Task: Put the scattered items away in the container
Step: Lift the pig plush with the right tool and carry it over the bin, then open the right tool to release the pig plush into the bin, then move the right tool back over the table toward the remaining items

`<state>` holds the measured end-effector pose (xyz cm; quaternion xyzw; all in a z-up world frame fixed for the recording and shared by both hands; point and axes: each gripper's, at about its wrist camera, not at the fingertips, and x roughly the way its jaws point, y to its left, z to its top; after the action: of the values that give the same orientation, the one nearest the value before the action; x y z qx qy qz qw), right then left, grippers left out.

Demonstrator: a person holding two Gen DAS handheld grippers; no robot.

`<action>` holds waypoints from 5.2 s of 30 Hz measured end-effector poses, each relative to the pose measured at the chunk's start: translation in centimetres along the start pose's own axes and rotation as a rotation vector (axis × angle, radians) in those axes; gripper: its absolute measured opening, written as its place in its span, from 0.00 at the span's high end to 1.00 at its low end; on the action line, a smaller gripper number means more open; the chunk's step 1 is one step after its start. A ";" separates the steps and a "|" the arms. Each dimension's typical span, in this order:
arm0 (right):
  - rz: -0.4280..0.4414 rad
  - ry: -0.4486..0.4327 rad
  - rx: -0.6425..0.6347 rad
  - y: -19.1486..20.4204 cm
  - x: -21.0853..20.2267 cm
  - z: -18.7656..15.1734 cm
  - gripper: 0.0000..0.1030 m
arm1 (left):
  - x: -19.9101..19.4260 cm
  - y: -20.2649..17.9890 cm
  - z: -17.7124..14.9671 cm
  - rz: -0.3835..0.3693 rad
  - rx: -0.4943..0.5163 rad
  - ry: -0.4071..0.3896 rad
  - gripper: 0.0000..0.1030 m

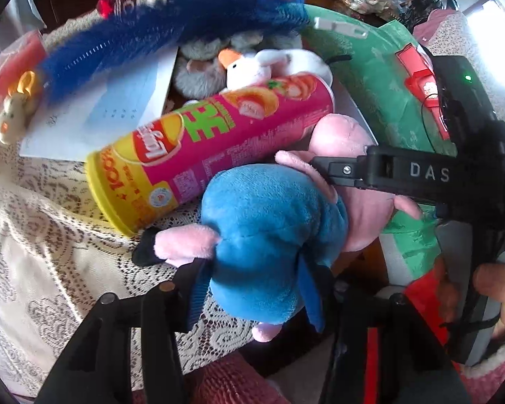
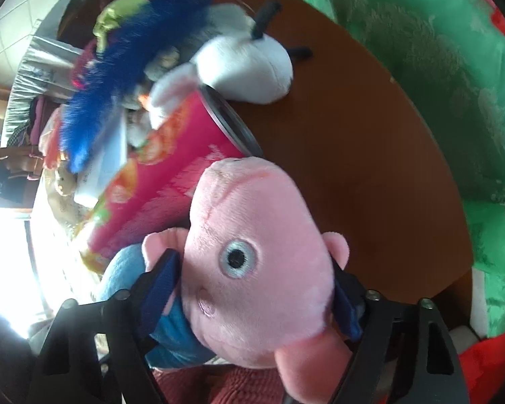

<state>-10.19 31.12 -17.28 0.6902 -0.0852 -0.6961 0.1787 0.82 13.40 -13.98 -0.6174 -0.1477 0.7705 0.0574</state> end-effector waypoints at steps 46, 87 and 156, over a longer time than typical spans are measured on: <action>0.186 -0.013 -0.701 55.7 6.8 -11.7 0.27 | -27.7 39.4 -15.2 0.287 -0.436 -0.318 0.54; 0.281 0.344 -1.297 99.2 31.1 -43.6 0.34 | -37.2 79.5 -51.9 0.519 -1.179 -0.282 0.44; -0.099 0.110 -0.828 77.0 22.9 -23.5 0.01 | -31.1 67.2 -26.5 0.437 -0.661 -0.170 0.07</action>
<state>23.63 -45.24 -11.20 0.5996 0.2446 -0.6413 0.4115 40.02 -54.74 -10.10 -0.5535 -0.2570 0.7240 -0.3216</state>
